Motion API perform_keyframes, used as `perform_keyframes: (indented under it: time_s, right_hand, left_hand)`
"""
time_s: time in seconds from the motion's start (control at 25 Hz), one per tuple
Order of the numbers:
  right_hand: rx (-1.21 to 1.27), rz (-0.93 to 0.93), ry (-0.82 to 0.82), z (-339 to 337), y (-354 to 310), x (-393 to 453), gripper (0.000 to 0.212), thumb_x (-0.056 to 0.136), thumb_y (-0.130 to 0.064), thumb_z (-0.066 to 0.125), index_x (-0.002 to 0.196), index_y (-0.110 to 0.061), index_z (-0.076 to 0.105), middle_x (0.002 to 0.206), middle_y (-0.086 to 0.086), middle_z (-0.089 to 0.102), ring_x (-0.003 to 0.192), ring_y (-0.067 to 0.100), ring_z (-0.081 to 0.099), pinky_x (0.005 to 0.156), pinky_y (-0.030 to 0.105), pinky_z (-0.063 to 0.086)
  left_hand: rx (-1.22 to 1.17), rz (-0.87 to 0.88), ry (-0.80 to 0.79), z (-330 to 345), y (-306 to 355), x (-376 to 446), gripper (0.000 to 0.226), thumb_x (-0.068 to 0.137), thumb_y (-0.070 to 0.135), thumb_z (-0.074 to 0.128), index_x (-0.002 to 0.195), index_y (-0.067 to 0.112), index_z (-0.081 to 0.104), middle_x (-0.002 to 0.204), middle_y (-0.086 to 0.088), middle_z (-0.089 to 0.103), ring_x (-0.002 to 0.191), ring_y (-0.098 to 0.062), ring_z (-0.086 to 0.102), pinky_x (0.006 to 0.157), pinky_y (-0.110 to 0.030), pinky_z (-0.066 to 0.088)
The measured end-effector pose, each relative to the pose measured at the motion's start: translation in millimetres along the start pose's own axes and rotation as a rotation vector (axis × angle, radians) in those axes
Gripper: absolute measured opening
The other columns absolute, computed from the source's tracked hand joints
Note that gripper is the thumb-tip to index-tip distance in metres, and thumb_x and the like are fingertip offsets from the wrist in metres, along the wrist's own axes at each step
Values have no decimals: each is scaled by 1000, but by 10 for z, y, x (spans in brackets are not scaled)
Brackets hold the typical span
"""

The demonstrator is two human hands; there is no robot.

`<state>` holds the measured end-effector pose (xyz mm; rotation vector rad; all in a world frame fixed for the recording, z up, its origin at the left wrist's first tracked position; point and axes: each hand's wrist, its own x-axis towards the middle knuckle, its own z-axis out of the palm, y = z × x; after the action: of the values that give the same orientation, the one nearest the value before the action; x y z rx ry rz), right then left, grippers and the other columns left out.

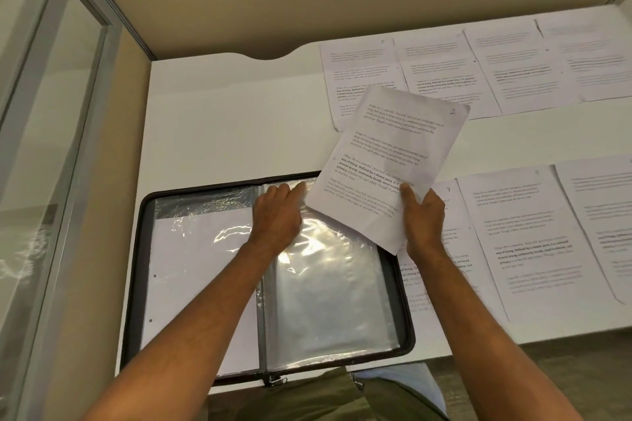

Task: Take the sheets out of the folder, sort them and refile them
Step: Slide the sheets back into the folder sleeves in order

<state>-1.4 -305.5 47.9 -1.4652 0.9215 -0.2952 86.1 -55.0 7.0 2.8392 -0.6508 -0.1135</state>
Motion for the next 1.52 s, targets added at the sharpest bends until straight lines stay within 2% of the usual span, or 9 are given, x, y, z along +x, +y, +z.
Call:
perform_keyframes:
  time_s: [0.2,0.32,0.44,0.64,0.8,0.92,0.96,1.08,1.52]
  right_hand:
    - [67,-15,45,-10,-40,49,41,101,-31,68,140,-22,62,126,-8,71,117,12,68,105,44,56]
    - [204,8,72,4,-96,104,36,102,-24,66,138,-20,63,125,-7,72,114,9,69,99,34,59]
    - [361,84,99,36,-202,167,27,104,-19,65,131,-20,64,116,-9,73,103,5,72,80,20,59]
    - [592,296,41,132,-312,319,28,100,-11,68,127,-18,65,119,4,75,109,21,73,83,38,64]
    - [675,399,-91,290,-323,391,31,96,-2,69,125,-12,66,123,12,74,115,27,71,86,42,64]
    - [668,395,-124,449,-337,470,45,95,-1,71,138,-7,60,129,15,72,120,29,69,94,48,61]
    - [648,389,-120,507,-355,506,47,94,-1,72,139,-5,59,129,15,72,119,29,69,94,49,61]
    - [590,351,-110,663,-426,627,44,93,-1,74,135,-2,61,127,16,72,115,30,71,93,52,61]
    - [309,140,-254,1113,-364,923,48,94,-3,74,139,-2,58,129,14,71,116,29,71,87,45,63]
  left_hand:
    - [-93,-64,-78,-71,20,74,28,95,52,62,116,36,71,101,2,63,105,-26,54,90,-44,45]
    - [-147,-121,-100,-115,54,183,21,93,48,68,110,36,73,103,5,65,110,-24,55,93,-44,42]
    - [-129,-77,-126,-120,100,227,9,93,35,71,100,28,72,108,4,62,110,-23,55,93,-43,40]
    - [-182,3,-27,-160,68,224,10,93,22,67,87,27,61,100,11,62,102,-20,55,91,-37,25]
    - [-209,63,-31,-191,22,221,7,98,24,60,103,24,55,98,10,58,100,-19,56,101,-41,24]
    - [-330,20,-79,-209,-63,280,47,94,31,71,135,21,51,102,7,60,99,-15,52,102,-40,28]
    - [-357,13,-82,-212,-87,320,48,94,32,71,137,20,51,100,5,61,97,-15,53,100,-38,31]
    - [-345,41,-62,-235,-119,393,14,101,22,59,112,17,67,99,1,67,96,-22,59,86,-36,42]
    - [-274,71,44,-244,-3,348,5,99,17,59,100,15,64,79,-2,70,74,-30,64,74,-41,49]
